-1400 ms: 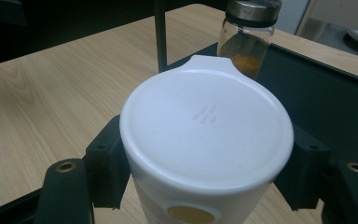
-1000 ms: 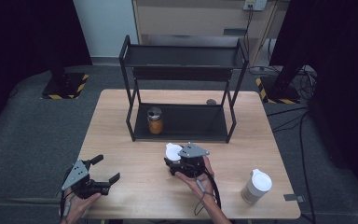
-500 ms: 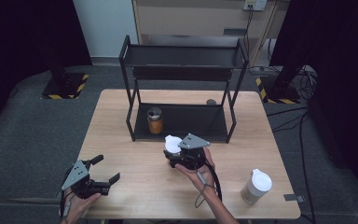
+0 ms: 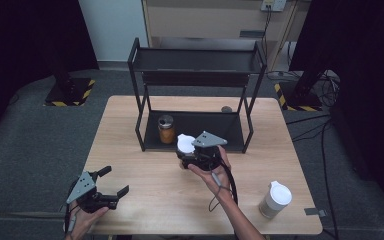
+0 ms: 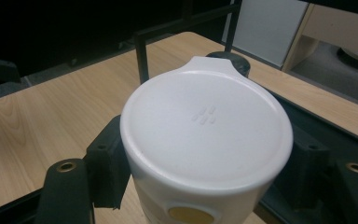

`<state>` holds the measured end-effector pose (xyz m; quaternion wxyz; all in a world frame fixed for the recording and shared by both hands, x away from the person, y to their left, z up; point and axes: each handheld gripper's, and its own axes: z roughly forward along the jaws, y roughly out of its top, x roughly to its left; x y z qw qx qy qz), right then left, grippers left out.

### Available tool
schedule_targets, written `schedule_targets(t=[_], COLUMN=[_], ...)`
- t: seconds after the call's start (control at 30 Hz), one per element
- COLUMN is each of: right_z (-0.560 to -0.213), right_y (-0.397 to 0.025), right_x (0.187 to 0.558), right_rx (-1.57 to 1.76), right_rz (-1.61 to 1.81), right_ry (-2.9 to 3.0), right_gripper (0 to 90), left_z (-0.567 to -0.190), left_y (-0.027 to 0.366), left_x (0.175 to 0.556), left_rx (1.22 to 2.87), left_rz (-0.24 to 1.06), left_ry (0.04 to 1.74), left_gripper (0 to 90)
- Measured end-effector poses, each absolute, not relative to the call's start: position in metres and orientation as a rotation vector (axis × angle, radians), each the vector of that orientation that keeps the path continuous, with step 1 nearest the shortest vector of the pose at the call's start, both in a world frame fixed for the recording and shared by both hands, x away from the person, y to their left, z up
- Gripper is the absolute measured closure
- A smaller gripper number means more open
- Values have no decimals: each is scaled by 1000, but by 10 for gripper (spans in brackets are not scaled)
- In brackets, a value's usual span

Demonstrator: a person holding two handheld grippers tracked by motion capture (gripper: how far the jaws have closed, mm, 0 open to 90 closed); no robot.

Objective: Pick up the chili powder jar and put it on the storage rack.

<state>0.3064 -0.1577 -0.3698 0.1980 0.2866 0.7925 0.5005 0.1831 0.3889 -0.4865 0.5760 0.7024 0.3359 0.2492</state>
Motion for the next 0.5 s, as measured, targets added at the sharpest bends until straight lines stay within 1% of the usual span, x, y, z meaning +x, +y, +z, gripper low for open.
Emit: schedule_targets(t=[0.5], right_z=[-356], right_y=[-151], right_x=[339], right_rx=[841], right_rz=[1369], right_ry=[2181], right_gripper=[306], left_z=[-488], left_y=[389], left_x=[184], left_rx=[1641], left_rz=[573], left_ry=[787], left_gripper=[0])
